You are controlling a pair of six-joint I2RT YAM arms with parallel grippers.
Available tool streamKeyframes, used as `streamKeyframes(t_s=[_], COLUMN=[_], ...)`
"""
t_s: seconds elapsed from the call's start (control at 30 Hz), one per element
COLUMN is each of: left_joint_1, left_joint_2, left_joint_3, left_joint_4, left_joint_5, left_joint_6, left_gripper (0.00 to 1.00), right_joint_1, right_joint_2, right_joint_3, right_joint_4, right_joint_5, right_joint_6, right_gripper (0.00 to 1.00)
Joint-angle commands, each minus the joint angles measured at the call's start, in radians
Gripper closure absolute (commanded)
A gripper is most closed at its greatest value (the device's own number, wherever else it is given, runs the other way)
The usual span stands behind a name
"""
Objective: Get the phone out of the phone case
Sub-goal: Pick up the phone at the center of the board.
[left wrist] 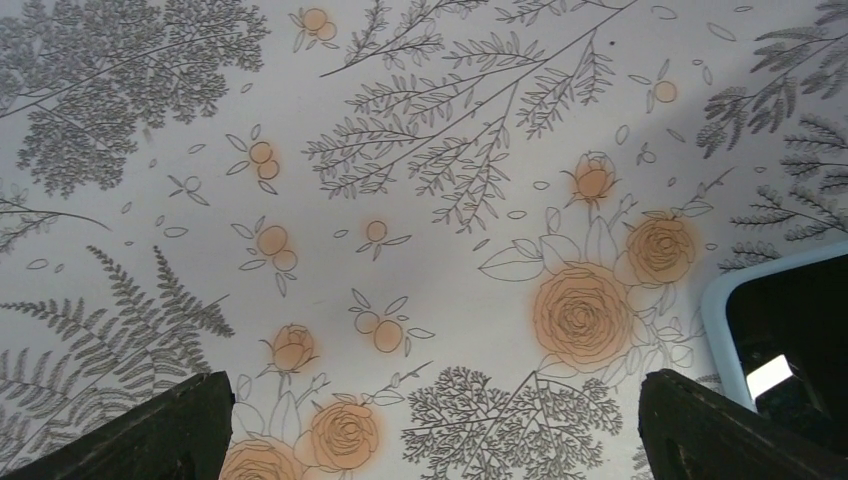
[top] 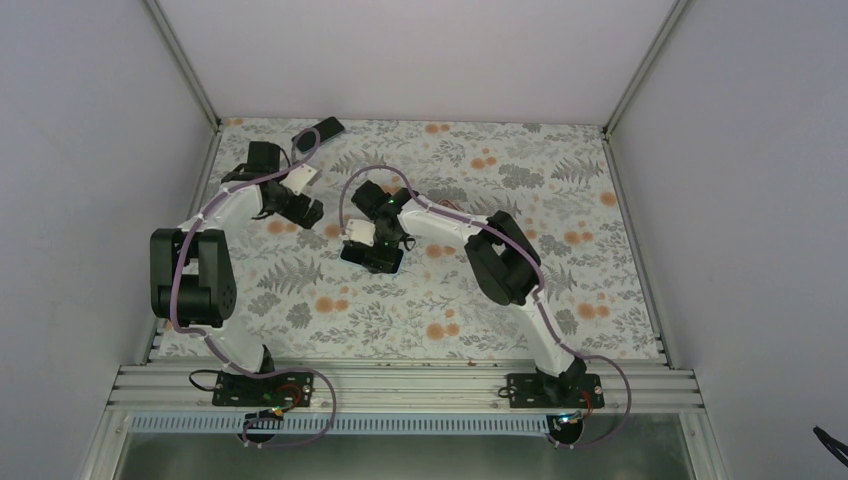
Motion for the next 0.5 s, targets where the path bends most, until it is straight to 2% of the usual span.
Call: streamKeyframes(t_s=[0.0,0.2,0.37,0.47], left_joint_1=[0.006,0.006,0.007,0.005], left_joint_2=[-0.023,0.028,0.14,0.223], left_joint_3=[0.008,0.056,0.167,0.248], left_joint_4=[-0.035,-0.126,-0.269,-0.333], left_joint_5=[0.073,0.256,0.473,0.547], left_joint_6=[-0.018,-0.014,0.002,0.012], left_gripper=[0.0,0.0,0.0,0.0], right_joint_1=[-0.005,-0.017,-0.029,-0.039], right_joint_2=[0.054,-0.043,-0.14,-0.185], right_joint_3=[-0.067,-0.078,-0.049,-0.013], right_joint_4=[-0.053,-0.006,-0.014,-0.042], right_joint_5=[0.055,0.054,0.083,0.089], right_joint_6=[0.015,0.016,0.007,0.003], right_gripper=[0.63,0.73,0.72,0.7])
